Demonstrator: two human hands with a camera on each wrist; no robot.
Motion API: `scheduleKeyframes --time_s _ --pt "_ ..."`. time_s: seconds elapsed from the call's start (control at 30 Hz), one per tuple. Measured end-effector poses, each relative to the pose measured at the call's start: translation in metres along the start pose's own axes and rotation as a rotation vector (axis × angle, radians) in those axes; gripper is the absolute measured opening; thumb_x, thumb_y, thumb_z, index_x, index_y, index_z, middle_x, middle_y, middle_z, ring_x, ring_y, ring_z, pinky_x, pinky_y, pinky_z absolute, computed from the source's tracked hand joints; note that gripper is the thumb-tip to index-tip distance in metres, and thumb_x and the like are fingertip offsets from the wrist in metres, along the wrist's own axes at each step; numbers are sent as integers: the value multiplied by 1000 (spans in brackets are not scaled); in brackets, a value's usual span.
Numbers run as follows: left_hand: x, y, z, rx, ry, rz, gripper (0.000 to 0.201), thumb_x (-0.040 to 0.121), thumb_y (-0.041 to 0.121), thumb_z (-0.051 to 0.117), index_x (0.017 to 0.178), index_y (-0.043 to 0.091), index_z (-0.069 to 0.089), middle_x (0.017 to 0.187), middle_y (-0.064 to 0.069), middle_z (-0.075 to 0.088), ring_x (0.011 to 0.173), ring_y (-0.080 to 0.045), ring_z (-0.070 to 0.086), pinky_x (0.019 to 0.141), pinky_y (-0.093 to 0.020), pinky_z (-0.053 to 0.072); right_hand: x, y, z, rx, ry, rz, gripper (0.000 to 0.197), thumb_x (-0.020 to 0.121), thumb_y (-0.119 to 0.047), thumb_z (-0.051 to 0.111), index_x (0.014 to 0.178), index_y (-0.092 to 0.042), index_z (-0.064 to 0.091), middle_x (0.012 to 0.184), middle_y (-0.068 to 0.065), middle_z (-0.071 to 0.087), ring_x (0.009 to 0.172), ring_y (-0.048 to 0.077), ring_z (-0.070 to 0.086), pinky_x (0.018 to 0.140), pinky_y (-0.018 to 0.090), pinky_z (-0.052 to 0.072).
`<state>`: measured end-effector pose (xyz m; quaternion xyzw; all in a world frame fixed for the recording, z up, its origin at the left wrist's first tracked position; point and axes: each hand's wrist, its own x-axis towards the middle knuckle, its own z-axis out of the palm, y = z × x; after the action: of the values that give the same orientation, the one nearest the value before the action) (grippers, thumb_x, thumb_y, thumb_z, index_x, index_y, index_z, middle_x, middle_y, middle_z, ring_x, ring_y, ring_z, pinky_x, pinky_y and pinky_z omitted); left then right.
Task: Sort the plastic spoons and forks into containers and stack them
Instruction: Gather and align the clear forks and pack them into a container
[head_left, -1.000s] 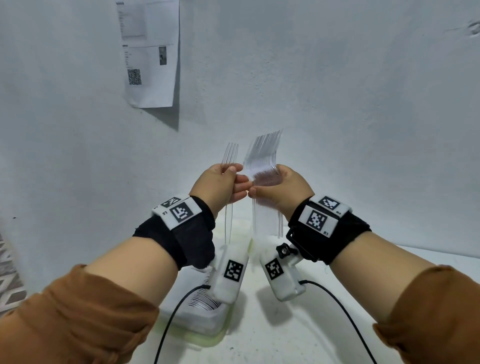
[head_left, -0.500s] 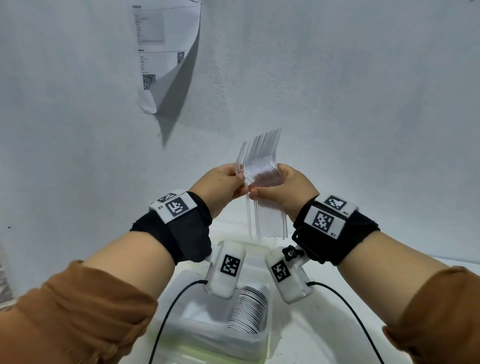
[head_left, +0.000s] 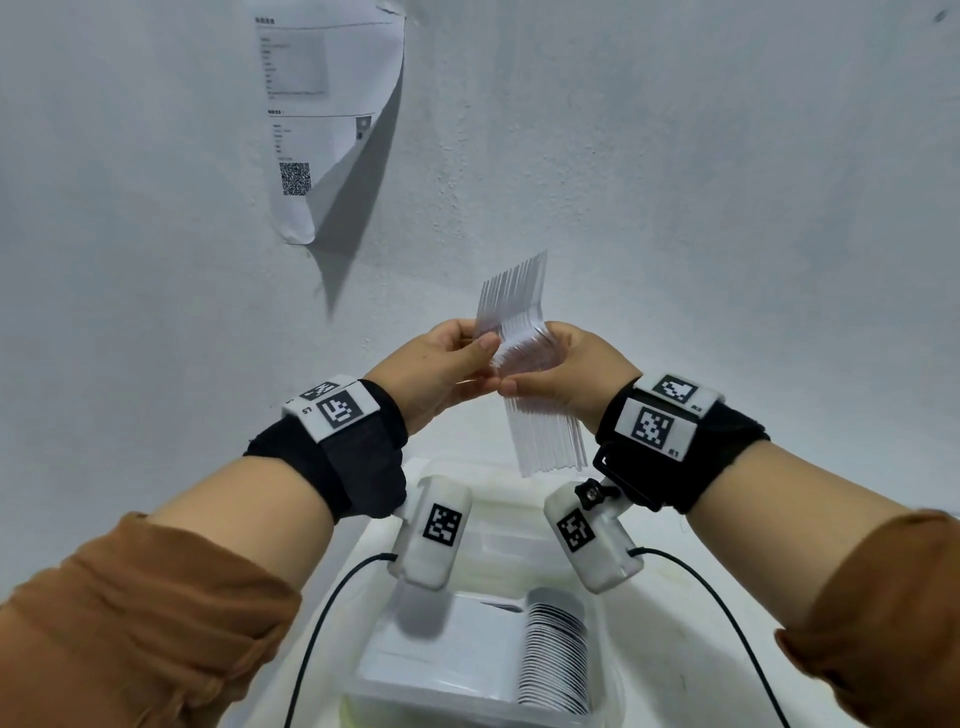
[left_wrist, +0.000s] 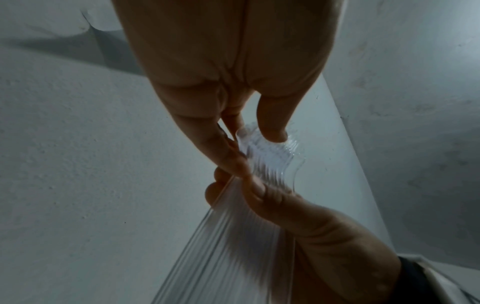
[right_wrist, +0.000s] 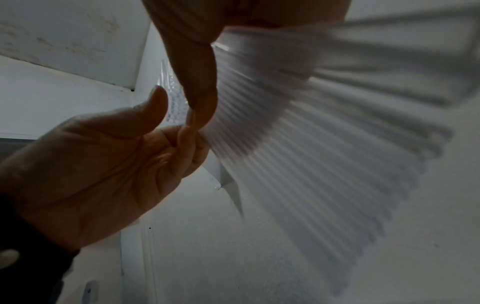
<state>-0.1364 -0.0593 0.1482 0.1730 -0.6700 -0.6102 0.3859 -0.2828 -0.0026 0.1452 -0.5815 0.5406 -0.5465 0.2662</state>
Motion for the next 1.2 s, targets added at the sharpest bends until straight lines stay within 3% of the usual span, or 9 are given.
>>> scheduleKeyframes --time_s 0.13,0.23,0.33,0.4,0.67,0.8,0.97,1.07,1.2 --pt "3 5 -6 6 -32 -39 15 94 22 49 102 9 52 92 -9 57 75 -15 59 65 -16 54 4 -4 0 -46 -18 15 35 69 2 78 92 -18 59 88 4 68 85 20 66 82 36 54" --pt "7 11 -6 172 -39 -36 57 74 48 56 116 9 51 97 -9 63 72 -15 64 60 -18 53 5 -7 -1 -94 -97 25 34 69 5 76 85 -19 58 84 3 69 80 18 66 76 33 53" --pt "10 17 -6 297 -54 -22 76 54 70 61 110 20 56 80 0 70 60 -12 65 52 -18 51 5 -10 -2 -111 -173 51 34 70 7 75 91 -15 60 81 2 70 76 14 67 70 27 52" --pt "12 17 -5 348 -67 -16 72 54 76 65 102 23 58 70 4 70 57 -10 64 50 -18 48 6 -12 -5 -151 -200 56 33 70 6 75 93 -14 61 78 0 71 76 15 68 70 25 53" --pt "30 6 17 325 44 -44 41 77 51 63 100 17 61 67 -2 66 49 -11 58 47 -16 45 12 -8 -30 -342 -208 81 34 67 -10 82 93 -19 62 93 7 73 92 24 69 91 40 53" --pt "40 -1 24 292 114 -33 31 86 42 59 102 15 61 64 0 65 45 -11 55 45 -16 44 19 -4 -41 -361 -202 84 38 65 -12 84 98 -16 65 94 6 73 92 22 69 92 40 53" --pt "44 -9 29 272 147 -44 22 88 38 57 97 18 60 62 2 63 46 -12 53 46 -17 43 27 9 -46 -331 -236 108 33 63 -16 85 89 -21 66 92 7 73 92 24 69 94 45 51" --pt "40 -16 27 247 167 -63 21 89 36 56 96 16 59 65 -2 62 46 -12 52 45 -17 42 27 17 -44 -310 -293 95 38 57 -28 86 88 -23 65 92 4 73 92 22 69 95 44 50" --pt "35 -27 23 240 201 -102 23 89 37 56 98 17 59 68 -1 62 44 -11 51 42 -16 40 30 23 -34 -552 -333 -12 37 75 -26 77 105 -17 58 103 4 69 99 20 65 94 38 48"
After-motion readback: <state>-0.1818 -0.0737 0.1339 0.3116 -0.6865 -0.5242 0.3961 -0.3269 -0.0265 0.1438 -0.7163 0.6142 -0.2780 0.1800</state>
